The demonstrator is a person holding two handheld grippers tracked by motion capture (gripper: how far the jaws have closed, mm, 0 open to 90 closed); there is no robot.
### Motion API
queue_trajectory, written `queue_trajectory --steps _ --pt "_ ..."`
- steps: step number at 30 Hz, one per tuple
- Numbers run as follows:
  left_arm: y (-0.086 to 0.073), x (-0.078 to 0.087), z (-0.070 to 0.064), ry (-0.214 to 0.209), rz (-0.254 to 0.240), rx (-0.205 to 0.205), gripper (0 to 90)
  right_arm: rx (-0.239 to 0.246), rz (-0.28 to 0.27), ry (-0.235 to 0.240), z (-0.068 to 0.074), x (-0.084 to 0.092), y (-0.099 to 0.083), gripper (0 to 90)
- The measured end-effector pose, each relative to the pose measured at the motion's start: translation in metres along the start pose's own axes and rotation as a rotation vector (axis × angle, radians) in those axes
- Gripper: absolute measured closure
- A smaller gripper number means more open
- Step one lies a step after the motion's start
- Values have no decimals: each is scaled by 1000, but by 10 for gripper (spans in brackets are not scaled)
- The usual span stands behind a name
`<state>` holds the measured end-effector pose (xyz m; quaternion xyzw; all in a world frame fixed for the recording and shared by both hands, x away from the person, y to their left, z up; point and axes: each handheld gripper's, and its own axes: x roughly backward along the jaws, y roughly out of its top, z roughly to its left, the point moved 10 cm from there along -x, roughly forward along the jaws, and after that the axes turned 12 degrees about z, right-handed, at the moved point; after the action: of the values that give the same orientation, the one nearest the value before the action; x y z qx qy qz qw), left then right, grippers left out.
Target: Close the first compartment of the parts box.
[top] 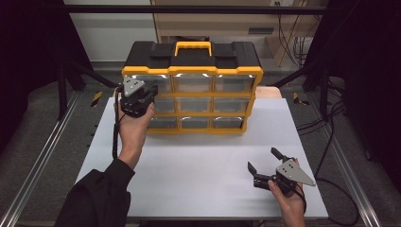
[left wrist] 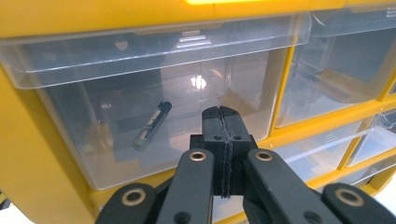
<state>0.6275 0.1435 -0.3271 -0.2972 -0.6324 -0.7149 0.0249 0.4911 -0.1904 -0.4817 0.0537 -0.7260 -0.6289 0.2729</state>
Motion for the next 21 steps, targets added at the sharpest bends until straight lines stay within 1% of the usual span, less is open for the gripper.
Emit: queue_trajectory --steps 1,10,21 --pt "0 0 0 -3 -1 5 897 0 0 0 0 0 0 32" --pt "5 -1 -1 8 -3 -11 898 -7 -1 2 -1 1 0 36" --pt "5 -3 -3 13 1 -17 897 -13 -2 5 -1 2 0 39"
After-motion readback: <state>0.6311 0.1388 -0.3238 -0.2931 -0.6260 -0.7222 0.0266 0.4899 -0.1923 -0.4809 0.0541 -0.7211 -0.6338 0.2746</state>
